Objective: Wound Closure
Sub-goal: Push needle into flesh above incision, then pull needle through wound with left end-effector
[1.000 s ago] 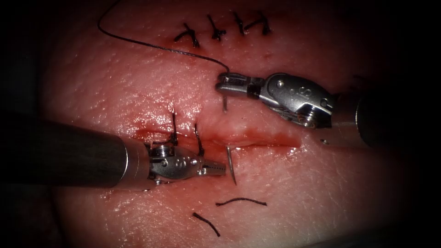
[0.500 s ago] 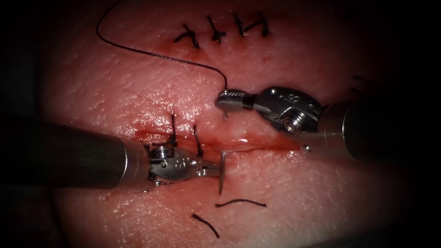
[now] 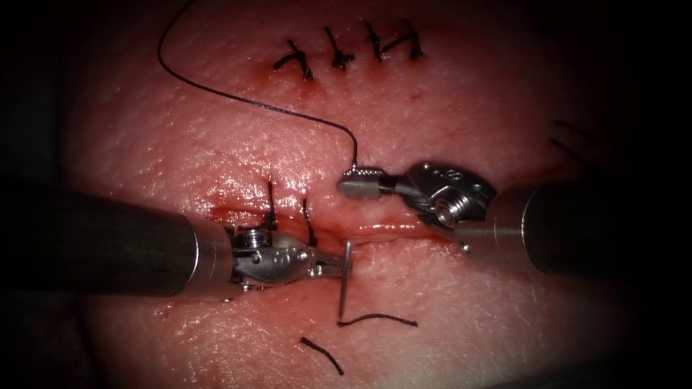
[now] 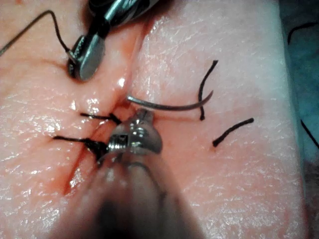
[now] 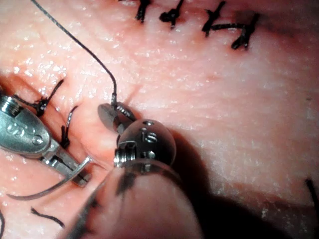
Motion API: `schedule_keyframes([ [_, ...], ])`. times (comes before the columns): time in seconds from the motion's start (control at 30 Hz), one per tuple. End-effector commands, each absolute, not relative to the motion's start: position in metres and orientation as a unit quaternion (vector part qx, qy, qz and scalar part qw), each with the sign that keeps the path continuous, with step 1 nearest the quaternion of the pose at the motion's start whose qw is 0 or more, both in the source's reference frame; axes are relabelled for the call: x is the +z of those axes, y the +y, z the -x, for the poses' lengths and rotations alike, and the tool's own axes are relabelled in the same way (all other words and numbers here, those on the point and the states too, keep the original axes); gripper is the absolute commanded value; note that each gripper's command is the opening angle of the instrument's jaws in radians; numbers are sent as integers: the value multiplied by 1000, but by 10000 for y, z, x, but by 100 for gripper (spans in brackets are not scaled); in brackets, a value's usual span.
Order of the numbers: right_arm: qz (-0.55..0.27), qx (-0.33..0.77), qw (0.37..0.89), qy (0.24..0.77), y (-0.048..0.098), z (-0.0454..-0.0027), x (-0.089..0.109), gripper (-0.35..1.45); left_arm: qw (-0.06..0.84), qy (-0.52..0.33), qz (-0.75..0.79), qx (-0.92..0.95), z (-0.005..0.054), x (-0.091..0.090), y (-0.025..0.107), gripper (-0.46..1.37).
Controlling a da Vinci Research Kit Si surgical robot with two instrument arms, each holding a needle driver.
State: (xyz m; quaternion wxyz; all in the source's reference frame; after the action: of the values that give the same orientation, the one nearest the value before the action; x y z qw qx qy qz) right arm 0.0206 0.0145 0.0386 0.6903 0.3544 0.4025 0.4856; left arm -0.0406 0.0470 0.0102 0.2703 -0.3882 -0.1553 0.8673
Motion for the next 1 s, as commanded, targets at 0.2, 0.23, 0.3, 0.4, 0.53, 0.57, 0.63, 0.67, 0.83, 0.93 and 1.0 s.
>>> schedule_keyframes([
  [0.2,-342,477,693,418,152,-208,386,-35,268,-159,390,867,405,102,469,-35],
  [0.23,-335,473,692,431,153,-208,386,-35,268,-159,390,867,405,102,469,-35],
  [0.3,-309,456,694,464,157,-207,387,-1,265,-158,390,868,404,102,469,-35],
  [0.4,-275,456,693,486,161,-205,387,52,259,-156,391,869,404,101,468,-35],
  [0.53,-254,439,699,504,170,-199,388,77,240,-148,396,874,402,99,467,-35],
  [0.57,-249,434,702,507,172,-197,389,78,238,-146,398,874,402,99,467,-35],
  [0.63,-232,418,715,510,178,-192,389,78,225,-140,402,876,400,97,467,-35],
  [0.67,-228,415,718,510,180,-190,389,78,223,-139,403,877,399,96,467,-35],
  [0.83,-191,405,731,516,192,-177,389,75,175,-114,418,884,397,87,467,-7],
  [0.93,-180,408,731,516,196,-172,389,72,146,-91,432,885,398,80,467,22],
  [1.0,-179,409,732,515,197,-170,390,69,131,-76,443,884,399,75,468,37],
])
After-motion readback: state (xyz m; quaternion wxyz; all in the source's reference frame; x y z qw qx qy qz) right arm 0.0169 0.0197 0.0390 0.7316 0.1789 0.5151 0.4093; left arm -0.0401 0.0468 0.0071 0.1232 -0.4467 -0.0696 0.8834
